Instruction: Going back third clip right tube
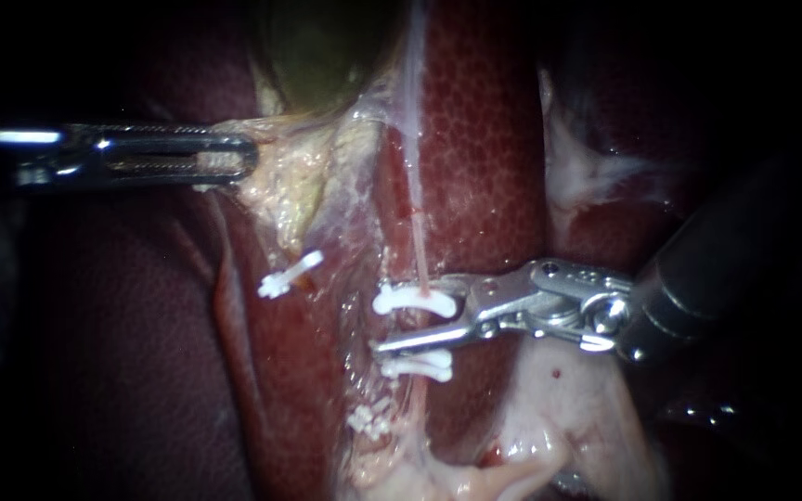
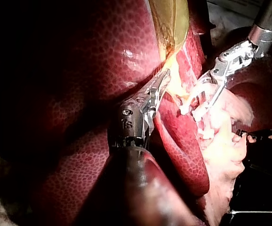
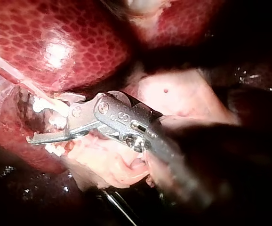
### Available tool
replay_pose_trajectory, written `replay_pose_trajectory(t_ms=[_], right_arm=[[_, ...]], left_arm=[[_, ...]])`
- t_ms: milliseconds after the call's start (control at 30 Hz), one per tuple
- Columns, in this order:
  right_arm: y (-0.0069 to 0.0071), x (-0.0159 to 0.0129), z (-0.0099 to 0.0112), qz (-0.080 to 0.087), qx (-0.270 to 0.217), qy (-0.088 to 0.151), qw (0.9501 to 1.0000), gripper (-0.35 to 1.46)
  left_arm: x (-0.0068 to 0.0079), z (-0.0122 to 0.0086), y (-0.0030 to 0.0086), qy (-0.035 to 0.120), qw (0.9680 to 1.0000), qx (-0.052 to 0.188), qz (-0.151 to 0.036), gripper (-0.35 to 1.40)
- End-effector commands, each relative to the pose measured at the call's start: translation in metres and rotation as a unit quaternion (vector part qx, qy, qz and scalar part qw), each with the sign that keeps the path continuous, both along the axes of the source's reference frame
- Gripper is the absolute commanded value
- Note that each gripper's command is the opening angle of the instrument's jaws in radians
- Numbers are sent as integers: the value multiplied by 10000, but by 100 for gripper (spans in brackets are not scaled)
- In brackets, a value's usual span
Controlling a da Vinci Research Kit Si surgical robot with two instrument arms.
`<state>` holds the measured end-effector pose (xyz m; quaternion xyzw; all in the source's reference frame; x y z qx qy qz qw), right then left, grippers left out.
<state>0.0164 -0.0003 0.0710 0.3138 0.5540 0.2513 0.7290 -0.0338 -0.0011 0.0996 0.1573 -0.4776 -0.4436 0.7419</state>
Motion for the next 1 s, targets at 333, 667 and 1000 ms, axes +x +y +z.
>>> replay_pose_trajectory(t_ms=[333, 667, 1000], right_arm=[[10, -23, -8, -56, -102, 37, 9999, 60], [-1, -13, -11, -175, -91, 124, 9997, 60], [-42, 23, 8, -553, -52, 365, 9978, 60]], left_arm=[[0, 0, 0, -1, 10000, -3, 1, -16], [-1, 2, 0, 0, 10000, -7, 0, -16], [-1, 2, -1, 1, 10000, -8, 0, -15]])
